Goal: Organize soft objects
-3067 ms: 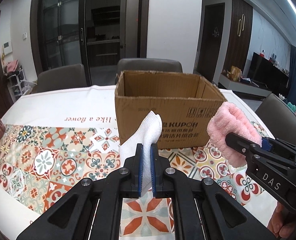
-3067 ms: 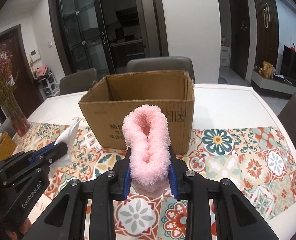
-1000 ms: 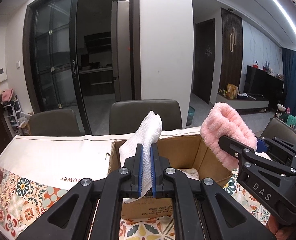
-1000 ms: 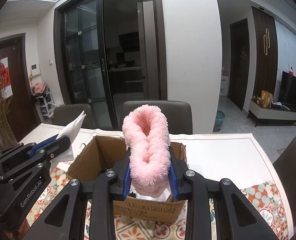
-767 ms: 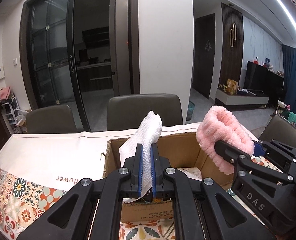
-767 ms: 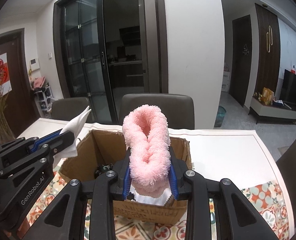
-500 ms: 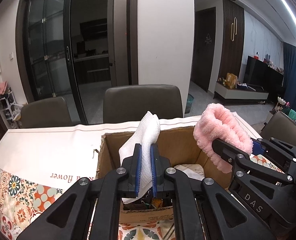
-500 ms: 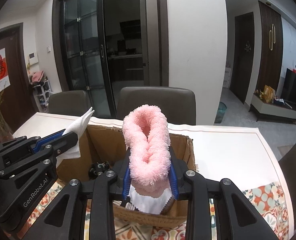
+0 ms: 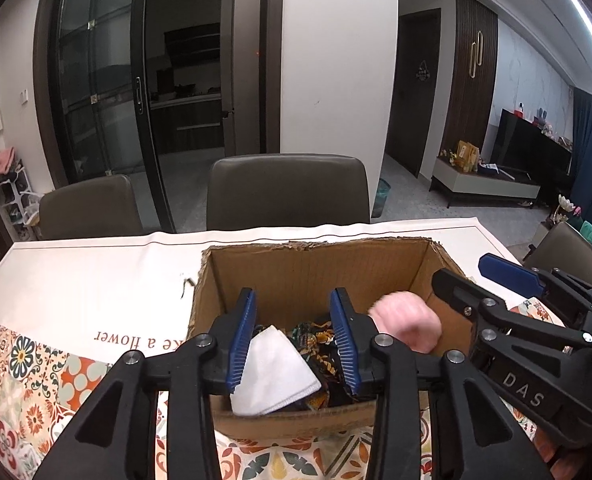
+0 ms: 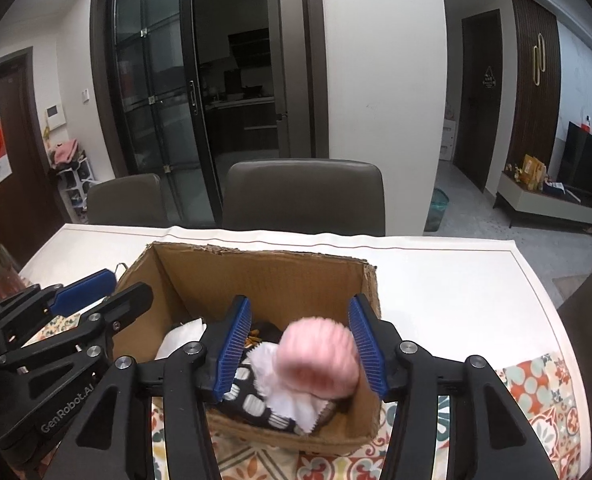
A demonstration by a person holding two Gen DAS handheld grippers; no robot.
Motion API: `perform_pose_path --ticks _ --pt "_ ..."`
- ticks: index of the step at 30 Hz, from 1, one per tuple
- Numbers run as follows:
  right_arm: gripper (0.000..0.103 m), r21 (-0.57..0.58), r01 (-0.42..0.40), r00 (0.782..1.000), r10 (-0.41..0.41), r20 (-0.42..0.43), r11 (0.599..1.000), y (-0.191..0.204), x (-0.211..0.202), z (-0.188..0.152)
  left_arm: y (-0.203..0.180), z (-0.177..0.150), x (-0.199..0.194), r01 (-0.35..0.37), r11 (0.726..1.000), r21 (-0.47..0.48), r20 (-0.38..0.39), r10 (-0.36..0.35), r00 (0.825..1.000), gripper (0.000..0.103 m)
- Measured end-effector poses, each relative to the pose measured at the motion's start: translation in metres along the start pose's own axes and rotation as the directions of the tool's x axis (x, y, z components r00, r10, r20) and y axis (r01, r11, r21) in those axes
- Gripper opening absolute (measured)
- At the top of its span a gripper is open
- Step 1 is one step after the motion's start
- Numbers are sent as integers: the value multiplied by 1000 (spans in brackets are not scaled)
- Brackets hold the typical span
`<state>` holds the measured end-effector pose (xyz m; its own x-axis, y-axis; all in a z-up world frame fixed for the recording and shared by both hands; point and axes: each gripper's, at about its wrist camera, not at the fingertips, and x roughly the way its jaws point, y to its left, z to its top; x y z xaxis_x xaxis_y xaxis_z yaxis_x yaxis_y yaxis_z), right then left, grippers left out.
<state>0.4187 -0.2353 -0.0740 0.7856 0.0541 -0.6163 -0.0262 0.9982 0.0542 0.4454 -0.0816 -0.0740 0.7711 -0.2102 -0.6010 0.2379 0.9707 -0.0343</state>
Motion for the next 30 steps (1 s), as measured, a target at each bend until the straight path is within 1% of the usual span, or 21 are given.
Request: perform_pose_path --ticks 2,7,13,22,23,25,30 --pt "52 10 4 1000 -4 4 1000 -1 -5 -2 1 -1 -6 -3 1000 -1 8 3 1000 40" --pt "52 17 12 1000 -12 8 1000 -1 -18 -4 1 -5 -24 -53 999 8 19 52 998 45" --pt "52 29 13 999 -14 29 999 1 -44 -9 3 -12 -51 -93 996 5 34 93 995 48" --pt "52 38 20 998 -22 66 999 15 -98 -22 6 -28 -105 -105 994 5 64 105 992 56" --pt "53 39 22 997 -24 68 999 18 -105 -24 7 -30 -112 -103 995 5 66 103 993 56" --pt "62 41 30 997 -33 74 999 21 -117 -28 9 -34 -123 -98 995 8 71 97 993 57" --pt "63 50 63 993 -68 97 997 32 -148 -37 12 -45 -155 -119 993 24 92 116 989 60"
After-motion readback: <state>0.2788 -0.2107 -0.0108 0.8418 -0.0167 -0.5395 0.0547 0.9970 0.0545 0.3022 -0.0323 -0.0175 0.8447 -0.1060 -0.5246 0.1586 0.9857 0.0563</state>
